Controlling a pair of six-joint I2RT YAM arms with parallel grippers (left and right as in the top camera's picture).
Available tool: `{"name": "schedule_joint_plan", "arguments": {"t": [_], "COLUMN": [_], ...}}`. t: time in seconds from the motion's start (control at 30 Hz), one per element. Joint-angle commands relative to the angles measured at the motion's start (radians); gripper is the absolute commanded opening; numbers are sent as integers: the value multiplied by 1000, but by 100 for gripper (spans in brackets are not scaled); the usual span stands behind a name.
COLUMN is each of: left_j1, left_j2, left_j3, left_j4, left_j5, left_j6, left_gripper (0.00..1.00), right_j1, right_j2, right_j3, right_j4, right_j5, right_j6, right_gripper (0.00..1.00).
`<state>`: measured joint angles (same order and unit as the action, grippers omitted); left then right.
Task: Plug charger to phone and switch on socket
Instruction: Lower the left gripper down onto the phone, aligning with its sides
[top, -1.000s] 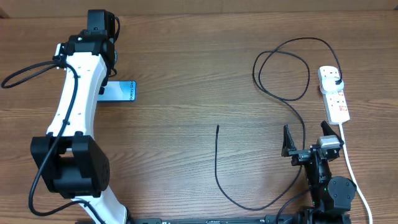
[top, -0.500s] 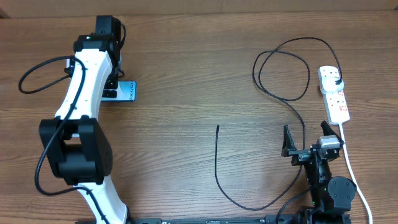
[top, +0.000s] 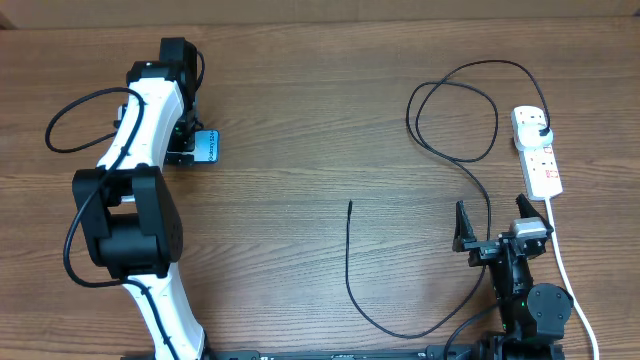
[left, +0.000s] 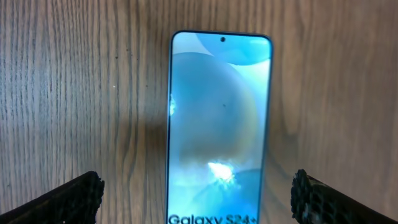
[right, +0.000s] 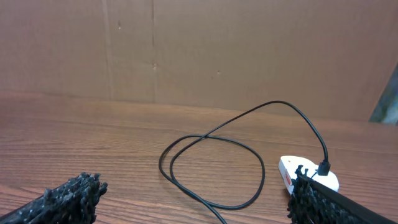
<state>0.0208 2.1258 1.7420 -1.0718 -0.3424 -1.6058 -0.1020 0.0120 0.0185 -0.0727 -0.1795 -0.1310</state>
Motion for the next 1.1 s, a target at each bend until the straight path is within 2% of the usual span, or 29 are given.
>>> {"name": "schedule_joint_plan", "arguments": {"t": [0.0, 0.7, 1.07], "left_j1": [7, 14, 47], "left_j2": [32, 61, 63], "left_j3": [29, 29, 29], "left_j4": [-4, 89, 70], "left_j5": [-4, -31, -26], "left_j6": [-61, -74, -74], "left_gripper": [100, 100, 100], "right_j1": [8, 8, 8], "right_j2": [-8, -8, -8], "right_j3": [-11, -11, -11], "right_j4": [4, 4, 4], "right_j5": [-1, -1, -1], "right_j6": [-1, -1, -2], "right_gripper": [100, 100, 100]}}
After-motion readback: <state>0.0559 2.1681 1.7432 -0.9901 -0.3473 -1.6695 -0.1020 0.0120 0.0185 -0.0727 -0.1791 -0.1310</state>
